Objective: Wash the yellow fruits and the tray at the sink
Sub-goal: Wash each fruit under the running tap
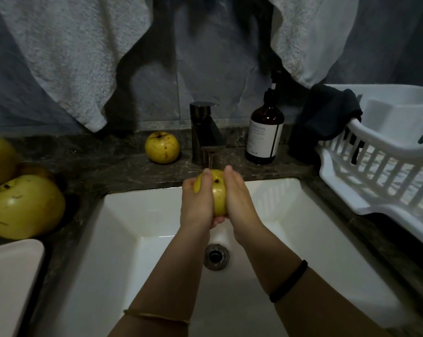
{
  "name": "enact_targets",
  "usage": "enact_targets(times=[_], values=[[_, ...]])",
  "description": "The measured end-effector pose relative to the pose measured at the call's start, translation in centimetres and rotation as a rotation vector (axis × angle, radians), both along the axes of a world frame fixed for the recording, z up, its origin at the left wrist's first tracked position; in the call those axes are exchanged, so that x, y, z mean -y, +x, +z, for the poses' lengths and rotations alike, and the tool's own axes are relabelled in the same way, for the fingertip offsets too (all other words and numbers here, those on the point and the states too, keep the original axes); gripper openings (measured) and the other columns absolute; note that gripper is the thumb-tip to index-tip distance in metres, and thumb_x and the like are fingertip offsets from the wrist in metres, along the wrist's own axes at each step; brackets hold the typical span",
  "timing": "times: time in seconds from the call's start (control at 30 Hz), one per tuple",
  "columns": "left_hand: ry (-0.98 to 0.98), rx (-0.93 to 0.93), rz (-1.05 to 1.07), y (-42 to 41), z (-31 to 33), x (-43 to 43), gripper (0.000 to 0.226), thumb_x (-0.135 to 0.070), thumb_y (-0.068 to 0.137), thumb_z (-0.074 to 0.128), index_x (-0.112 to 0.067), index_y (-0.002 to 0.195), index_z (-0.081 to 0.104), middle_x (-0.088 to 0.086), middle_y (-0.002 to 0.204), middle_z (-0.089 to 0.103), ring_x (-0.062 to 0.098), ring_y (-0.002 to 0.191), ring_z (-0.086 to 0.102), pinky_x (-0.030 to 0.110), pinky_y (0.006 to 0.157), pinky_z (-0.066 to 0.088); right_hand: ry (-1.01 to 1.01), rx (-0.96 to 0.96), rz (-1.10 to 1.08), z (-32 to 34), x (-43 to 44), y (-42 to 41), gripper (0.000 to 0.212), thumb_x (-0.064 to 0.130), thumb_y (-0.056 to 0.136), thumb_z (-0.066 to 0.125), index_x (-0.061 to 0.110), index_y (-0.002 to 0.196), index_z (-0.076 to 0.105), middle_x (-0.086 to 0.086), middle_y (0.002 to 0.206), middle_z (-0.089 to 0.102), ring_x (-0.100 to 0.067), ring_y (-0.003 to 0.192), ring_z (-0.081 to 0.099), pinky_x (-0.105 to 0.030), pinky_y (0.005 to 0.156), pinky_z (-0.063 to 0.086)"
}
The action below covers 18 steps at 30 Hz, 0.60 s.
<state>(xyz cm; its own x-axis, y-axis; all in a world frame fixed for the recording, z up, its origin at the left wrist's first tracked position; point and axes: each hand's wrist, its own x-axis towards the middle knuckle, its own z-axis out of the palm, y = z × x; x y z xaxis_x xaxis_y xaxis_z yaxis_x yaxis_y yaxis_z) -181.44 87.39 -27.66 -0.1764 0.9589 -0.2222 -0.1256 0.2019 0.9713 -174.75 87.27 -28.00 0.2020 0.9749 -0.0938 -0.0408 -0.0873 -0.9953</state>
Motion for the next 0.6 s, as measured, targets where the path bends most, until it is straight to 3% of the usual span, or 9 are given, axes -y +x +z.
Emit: enact_targets(times=[0.13,0.2,0.27,0.33,0.4,0.53,0.6], values=[[0.003,0.003,-0.004,0.02,0.17,0.3,0.04,-0.057,0.093,0.041,-0.03,0.122,0.042,0.007,0.113,0.054,0.029,0.097,0.061,0.026,0.051,0.047,-0.038,-0.079,-0.04,-0.13,-0.19,0.09,0.054,0.06,0.095,0.03,0.029,0.137,0.043,-0.006,0.131,0.052,-0.026,0.114,0.055,-0.05,0.098,0.047],[0.008,0.002,-0.01,0.0,0.19,0.4,0.037,-0.056,0.093,0.042,-0.03,0.119,0.044,0.006,0.111,0.054,0.028,0.096,0.06,0.026,0.051,0.047,-0.033,-0.065,-0.021,0.02,0.06,0.22,0.044,0.057,0.093,0.041,0.03,0.127,0.044,-0.003,0.124,0.053,-0.024,0.109,0.056,-0.048,0.092,0.051],[0.015,-0.006,-0.024,0.08,0.25,0.42,0.033,-0.053,0.093,0.043,-0.031,0.117,0.046,0.003,0.109,0.053,0.027,0.098,0.059,0.029,0.053,0.051,-0.04,-0.018,-0.028,0.18,0.34,0.41,0.047,0.057,0.086,0.056,0.03,0.121,0.041,0.0,0.116,0.052,-0.022,0.105,0.056,-0.045,0.085,0.055],[0.011,-0.021,-0.039,0.19,0.22,0.26,0.027,-0.051,0.093,0.044,-0.033,0.113,0.049,-0.001,0.105,0.053,0.024,0.095,0.058,0.038,0.063,0.058,-0.042,0.007,-0.066,0.13,0.24,0.67,0.048,0.057,0.082,0.061,0.028,0.116,0.04,0.001,0.11,0.052,-0.022,0.103,0.057,-0.046,0.087,0.054],[-0.007,-0.035,-0.046,0.32,0.21,0.06,0.024,-0.05,0.093,0.043,-0.034,0.109,0.05,-0.002,0.101,0.055,0.023,0.092,0.058,0.043,0.072,0.058,-0.024,0.042,-0.103,0.07,0.05,0.84,0.04,0.055,0.088,0.053,0.026,0.112,0.039,0.001,0.105,0.052,-0.022,0.102,0.057,-0.049,0.091,0.051],[-0.04,-0.067,-0.041,0.51,0.24,-0.24,0.026,-0.047,0.095,0.039,-0.031,0.112,0.051,0.004,0.104,0.055,0.028,0.093,0.058,0.041,0.069,0.058,0.017,0.059,-0.183,-0.31,-0.47,0.95,0.017,0.041,0.1,0.033,0.027,0.107,0.039,0.0,0.099,0.049,-0.026,0.102,0.053,-0.052,0.094,0.047],[-0.047,-0.064,-0.027,0.5,0.18,-0.33,0.026,-0.045,0.093,0.04,-0.03,0.11,0.053,0.006,0.104,0.057,0.03,0.093,0.06,0.04,0.067,0.058,0.01,0.033,-0.207,-0.38,-0.41,0.7,0.017,0.035,0.099,0.031,0.028,0.108,0.043,-0.002,0.102,0.051,-0.027,0.102,0.053,-0.053,0.094,0.047]])
